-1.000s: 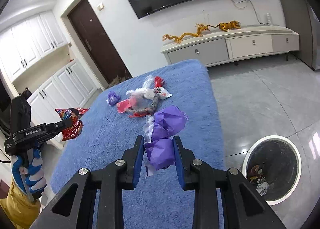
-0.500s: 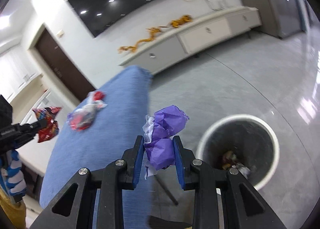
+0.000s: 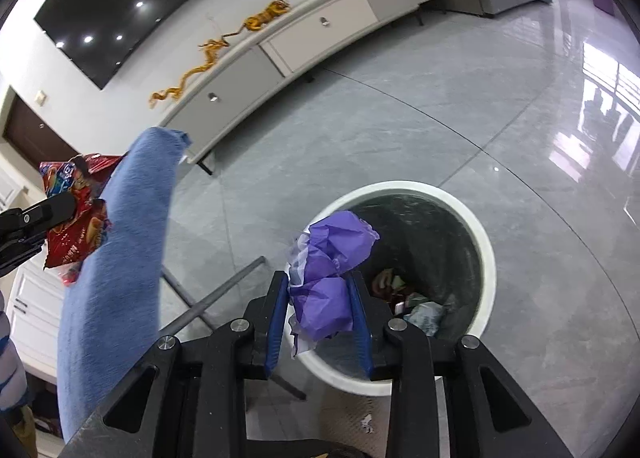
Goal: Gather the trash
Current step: 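Carry the red chip bag and purple wrapper over the trash bin, then open both grippers to drop the wrappers into the bin, then move both grippers back toward the remaining plastic bags and purple wrapper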
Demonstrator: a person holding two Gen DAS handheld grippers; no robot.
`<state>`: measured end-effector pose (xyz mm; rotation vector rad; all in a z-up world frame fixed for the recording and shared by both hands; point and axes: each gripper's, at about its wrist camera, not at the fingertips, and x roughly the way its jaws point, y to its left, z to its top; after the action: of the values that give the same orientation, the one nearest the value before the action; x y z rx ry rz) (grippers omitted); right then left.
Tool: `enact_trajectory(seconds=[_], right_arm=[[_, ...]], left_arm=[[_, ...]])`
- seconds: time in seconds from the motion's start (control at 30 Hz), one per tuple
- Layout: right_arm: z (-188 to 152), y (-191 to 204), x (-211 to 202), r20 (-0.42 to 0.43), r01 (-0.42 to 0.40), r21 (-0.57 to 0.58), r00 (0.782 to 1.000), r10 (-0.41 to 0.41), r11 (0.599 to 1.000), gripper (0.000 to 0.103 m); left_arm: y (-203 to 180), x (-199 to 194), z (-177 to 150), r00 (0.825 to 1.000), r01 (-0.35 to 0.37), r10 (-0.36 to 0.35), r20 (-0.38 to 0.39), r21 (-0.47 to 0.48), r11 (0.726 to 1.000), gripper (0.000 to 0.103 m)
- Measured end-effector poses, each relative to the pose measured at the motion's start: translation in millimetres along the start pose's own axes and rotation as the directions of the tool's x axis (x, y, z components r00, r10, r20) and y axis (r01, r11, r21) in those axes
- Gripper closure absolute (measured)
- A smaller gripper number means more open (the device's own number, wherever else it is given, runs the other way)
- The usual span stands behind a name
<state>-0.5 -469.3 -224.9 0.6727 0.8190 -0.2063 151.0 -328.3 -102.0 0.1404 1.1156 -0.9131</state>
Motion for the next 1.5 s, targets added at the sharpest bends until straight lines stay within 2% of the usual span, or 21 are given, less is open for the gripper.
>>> enact_trajectory(seconds=[0.07, 0.13, 0.27, 0.3, 0.4, 0.53, 0.73, 1.0, 1.23, 1.5], right_arm=[[1.0, -6.2, 3.7, -0.005, 0.018, 0.01, 1.0, -0.018, 1.0, 0.07], [3.1, -13.0, 6.9, -0.008, 0.04, 0.02, 0.999, -0.04, 0.999, 0.055], [4.0, -21.1, 10.2, -0.013, 0.07, 0.04, 0.998, -0.069, 0.997, 0.051], [3.3, -23.4, 10.3, -0.015, 0.077, 0.044, 0.997, -0.076, 0.996, 0.05], [2.4, -25.5, 7.3, -0.016, 0.084, 0.05, 0.996, -0.083, 0.995, 0.05], [3.1, -25.1, 0.2, 0.0, 0.086, 0.065, 0.996, -0.087, 0.994, 0.05], [4.8, -18.3, -28.5, 0.06, 0.079, 0.08, 0.995, -0.084, 0.994, 0.05], [6.0, 6.3, -76.3, 0.145, 0.071, 0.066, 0.986, -0.08, 0.995, 0.05], [6.1, 47.9, -115.4, 0.205, 0.076, -0.007, 0.976, -0.073, 0.997, 0.05], [5.3, 109.8, -148.3, 0.255, 0.081, -0.119, 0.966, -0.048, 0.99, 0.05]], left_arm=[[-7.2, 18.0, 6.6, 1.0, 0.02, -0.02, -0.019, -0.001, 1.0, 0.092], [-12.0, 30.8, 9.7, 0.998, 0.041, -0.041, -0.038, 0.0, 0.999, 0.091], [-20.7, 46.7, 14.3, 0.996, 0.072, -0.072, -0.061, 0.002, 0.997, 0.059], [-22.6, 47.4, 14.7, 0.995, 0.079, -0.079, -0.062, -0.001, 0.997, 0.056], [-26.2, 46.4, 12.6, 0.993, 0.097, -0.096, -0.069, 0.005, 0.995, 0.056], [-27.8, 35.6, 6.1, 0.995, 0.085, -0.084, -0.055, 0.02, 0.996, 0.056], [-23.1, -1.0, -3.5, 0.998, 0.052, -0.053, 0.031, 0.027, 0.998, 0.056], [-4.3, -62.9, -28.5, 0.992, 0.003, -0.007, 0.127, 0.032, 0.999, 0.056], [41.7, -118.7, -61.4, 0.981, -0.036, 0.038, 0.193, -0.014, 0.999, 0.056], [113.3, -186.2, -114.7, 0.955, -0.081, 0.11, 0.276, -0.115, 0.99, 0.056]])
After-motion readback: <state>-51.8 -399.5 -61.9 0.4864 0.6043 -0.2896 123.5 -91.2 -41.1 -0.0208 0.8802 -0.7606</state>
